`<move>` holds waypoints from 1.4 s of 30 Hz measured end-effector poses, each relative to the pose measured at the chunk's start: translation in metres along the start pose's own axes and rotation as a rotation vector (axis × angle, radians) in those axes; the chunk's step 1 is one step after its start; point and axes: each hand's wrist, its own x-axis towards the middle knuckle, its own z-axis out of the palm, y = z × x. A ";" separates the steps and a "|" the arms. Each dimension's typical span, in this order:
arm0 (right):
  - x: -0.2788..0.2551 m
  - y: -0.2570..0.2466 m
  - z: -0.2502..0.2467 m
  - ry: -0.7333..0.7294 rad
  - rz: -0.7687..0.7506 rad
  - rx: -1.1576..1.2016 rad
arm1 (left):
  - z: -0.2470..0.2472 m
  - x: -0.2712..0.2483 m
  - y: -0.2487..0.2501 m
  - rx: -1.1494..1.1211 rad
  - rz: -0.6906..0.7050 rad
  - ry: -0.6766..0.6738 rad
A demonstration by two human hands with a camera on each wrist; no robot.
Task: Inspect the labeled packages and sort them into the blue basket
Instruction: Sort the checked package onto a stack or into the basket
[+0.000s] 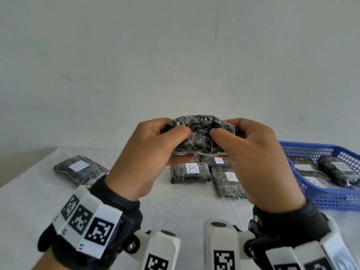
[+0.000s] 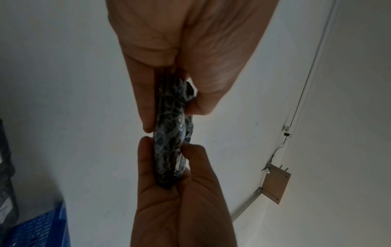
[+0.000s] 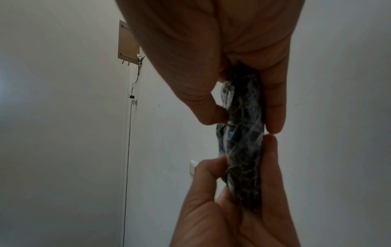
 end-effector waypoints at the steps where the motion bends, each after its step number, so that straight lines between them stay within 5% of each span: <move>1: 0.000 0.000 0.000 -0.005 0.008 -0.018 | 0.001 0.000 -0.001 -0.010 0.003 0.009; 14: 0.002 0.002 -0.002 0.020 0.009 -0.025 | 0.005 -0.005 0.000 0.081 0.037 -0.018; 25: 0.007 0.001 -0.011 -0.113 0.115 0.461 | -0.002 0.002 0.004 -0.053 -0.018 0.004; 32: 0.008 0.002 -0.014 -0.115 0.143 0.520 | -0.006 0.004 0.003 -0.104 -0.040 0.009; 42: 0.006 0.004 -0.014 -0.121 0.049 0.260 | -0.006 0.003 -0.001 -0.051 -0.031 -0.030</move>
